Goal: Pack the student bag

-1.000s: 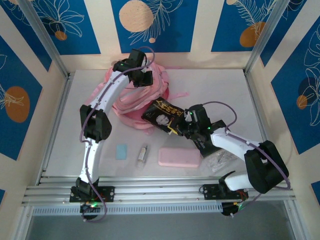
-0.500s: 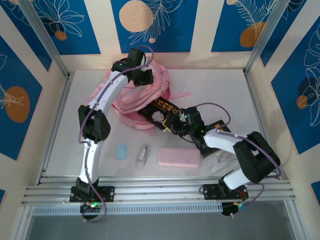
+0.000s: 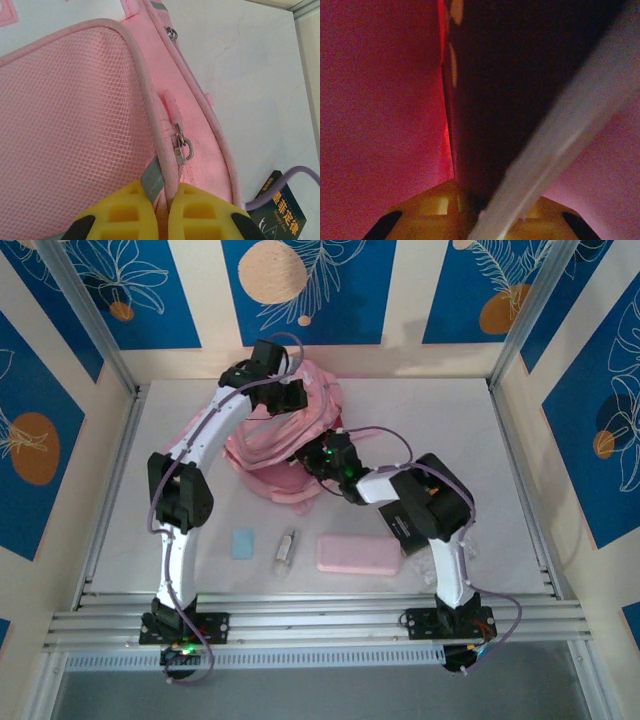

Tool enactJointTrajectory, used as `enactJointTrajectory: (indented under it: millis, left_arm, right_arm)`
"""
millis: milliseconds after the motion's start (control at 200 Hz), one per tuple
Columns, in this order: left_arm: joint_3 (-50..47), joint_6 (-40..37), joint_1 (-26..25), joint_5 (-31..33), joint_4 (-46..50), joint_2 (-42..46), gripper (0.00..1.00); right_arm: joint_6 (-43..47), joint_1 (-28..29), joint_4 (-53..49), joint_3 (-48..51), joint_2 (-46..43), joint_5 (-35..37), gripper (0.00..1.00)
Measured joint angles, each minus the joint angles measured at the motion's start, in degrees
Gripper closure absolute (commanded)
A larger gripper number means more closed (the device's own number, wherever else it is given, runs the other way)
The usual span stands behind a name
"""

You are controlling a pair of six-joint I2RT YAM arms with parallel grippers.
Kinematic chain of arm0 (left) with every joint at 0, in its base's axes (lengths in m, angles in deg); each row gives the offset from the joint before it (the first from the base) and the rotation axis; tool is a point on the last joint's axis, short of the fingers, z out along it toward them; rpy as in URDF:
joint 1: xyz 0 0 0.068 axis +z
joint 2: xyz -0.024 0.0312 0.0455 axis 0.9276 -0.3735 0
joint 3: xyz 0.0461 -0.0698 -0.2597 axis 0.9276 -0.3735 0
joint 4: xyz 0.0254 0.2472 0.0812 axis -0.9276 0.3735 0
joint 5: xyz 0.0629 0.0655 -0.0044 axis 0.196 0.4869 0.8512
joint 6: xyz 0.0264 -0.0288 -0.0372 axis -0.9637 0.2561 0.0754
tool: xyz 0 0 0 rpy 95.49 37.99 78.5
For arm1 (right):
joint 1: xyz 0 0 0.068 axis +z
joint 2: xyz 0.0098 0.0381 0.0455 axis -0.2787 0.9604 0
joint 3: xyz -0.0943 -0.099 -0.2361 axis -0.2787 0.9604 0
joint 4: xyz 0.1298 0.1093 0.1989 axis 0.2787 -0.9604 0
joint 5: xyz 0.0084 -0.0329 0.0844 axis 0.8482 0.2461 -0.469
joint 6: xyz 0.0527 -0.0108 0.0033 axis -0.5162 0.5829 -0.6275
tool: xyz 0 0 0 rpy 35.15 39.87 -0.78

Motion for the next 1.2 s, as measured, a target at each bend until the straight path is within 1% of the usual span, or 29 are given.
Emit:
enactJointTrajectory:
  millis: [120, 145, 175, 200, 240, 280, 305, 375, 470, 530, 665, 865, 1025, 1200]
  left_arm:
    - [-1.9, 0.8, 0.0, 0.0, -1.4, 0.7, 1.0]
    - [-2.4, 1.0, 0.0, 0.0, -1.8, 0.9, 1.0]
    - [-2.8, 1.1, 0.0, 0.0, -2.2, 1.1, 1.0]
    - [-3.2, 1.2, 0.0, 0.0, -2.6, 1.2, 1.0]
    - [-3.4, 1.4, 0.0, 0.0, -3.0, 1.3, 1.0]
    - [-3.5, 1.5, 0.0, 0.1, -3.5, 1.3, 1.0]
    - [-3.5, 1.6, 0.0, 0.1, -3.9, 1.3, 1.0]
    - [-3.5, 2.2, 0.0, 0.2, -4.4, 1.3, 1.0]
    - [-3.5, 2.5, 0.0, 0.2, -4.9, 1.3, 1.0]
    - [-3.5, 2.7, 0.0, 0.2, -5.1, 1.3, 1.0]
    - [-3.5, 2.7, 0.3, 0.6, -5.4, 1.3, 1.0]
    - [-3.5, 2.4, 0.5, 1.6, -5.6, 1.3, 1.0]
    - [-3.9, 2.2, 0.8, 1.9, -5.8, 1.3, 1.0]
    - [-7.7, 2.2, 0.8, 1.5, -8.8, 1.3, 1.0]
  right_arm:
    - [-1.7, 2.4, -2.2, -5.2, 3.2, 5.2, 1.0]
    - [-2.5, 2.7, -3.2, -6.5, 3.8, 5.9, 0.97]
    - [-3.3, 3.0, -4.5, -7.9, 4.2, 6.5, 0.92]
    - [-4.0, 3.1, -5.8, -9.1, 4.5, 6.9, 0.83]
    - [-5.6, 3.4, -8.3, -10.8, 4.7, 6.9, 0.66]
    - [-6.8, 3.4, -10.6, -12.0, 4.8, 6.9, 0.54]
    - [-7.8, 3.4, -11.9, -12.7, 4.7, 6.7, 0.49]
    - [-9.8, 3.2, -15.9, -14.1, 4.7, 5.7, 0.41]
    - [-12.6, 2.8, -19.6, -14.2, 4.5, 3.7, 0.35]
    - [-13.6, 2.5, -20.7, -13.8, 3.6, 2.4, 0.34]
    - [-14.1, 1.5, -26.2, -10.6, -1.5, -1.1, 0.33]
    - [-11.9, -0.2, -31.1, -5.7, -9.1, -5.6, 0.33]
    - [-7.6, -1.6, -33.1, -0.9, -16.0, -9.6, 0.34]
    - [1.0, -3.8, -36.0, 3.7, -25.2, -13.7, 0.33]
